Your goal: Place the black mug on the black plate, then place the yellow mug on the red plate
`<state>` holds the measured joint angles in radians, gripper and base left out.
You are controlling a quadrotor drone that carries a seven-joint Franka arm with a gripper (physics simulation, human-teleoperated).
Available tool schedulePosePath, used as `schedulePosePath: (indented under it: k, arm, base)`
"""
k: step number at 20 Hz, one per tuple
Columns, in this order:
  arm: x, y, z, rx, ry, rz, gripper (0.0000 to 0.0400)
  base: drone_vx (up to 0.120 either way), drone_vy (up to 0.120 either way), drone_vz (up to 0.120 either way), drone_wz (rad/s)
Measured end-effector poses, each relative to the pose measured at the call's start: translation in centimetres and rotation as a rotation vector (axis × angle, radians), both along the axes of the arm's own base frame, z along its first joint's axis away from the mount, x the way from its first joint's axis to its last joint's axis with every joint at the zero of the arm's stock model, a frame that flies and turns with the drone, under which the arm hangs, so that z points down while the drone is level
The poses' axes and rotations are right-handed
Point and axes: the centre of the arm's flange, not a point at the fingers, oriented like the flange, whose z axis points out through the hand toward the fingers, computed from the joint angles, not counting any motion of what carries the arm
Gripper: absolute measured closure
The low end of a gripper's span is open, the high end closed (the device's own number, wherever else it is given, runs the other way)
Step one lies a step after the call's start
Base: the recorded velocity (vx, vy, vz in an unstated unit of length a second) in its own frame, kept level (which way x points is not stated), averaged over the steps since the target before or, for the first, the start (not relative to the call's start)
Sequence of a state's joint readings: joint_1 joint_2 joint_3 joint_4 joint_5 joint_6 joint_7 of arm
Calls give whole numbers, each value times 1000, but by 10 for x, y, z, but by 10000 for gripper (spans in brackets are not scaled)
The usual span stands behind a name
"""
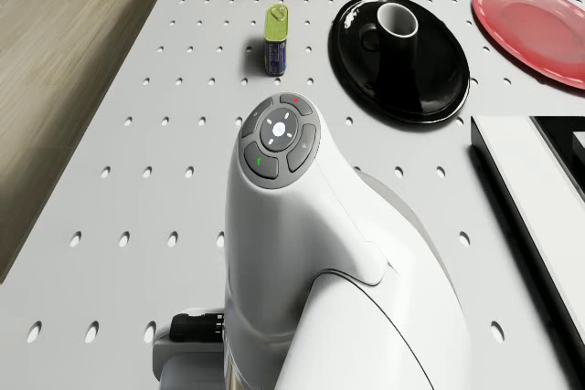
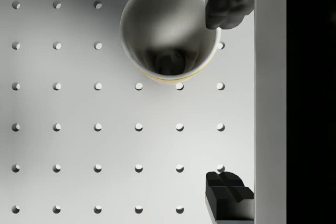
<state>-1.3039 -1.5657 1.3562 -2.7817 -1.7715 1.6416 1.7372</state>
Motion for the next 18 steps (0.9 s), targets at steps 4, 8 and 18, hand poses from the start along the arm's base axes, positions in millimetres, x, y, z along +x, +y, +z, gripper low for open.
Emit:
schedulePosePath:
  k: [4, 8, 18]
  arm:
    - [0, 0, 0, 0, 0, 0, 0]
    - [0, 0, 8, 0, 0, 0, 0]
    - [0, -12, 30, 0, 0, 0, 0]
  base:
    - [-60, 30, 0, 0]
    - [0, 0, 0, 0]
    - [0, 0, 0, 0]
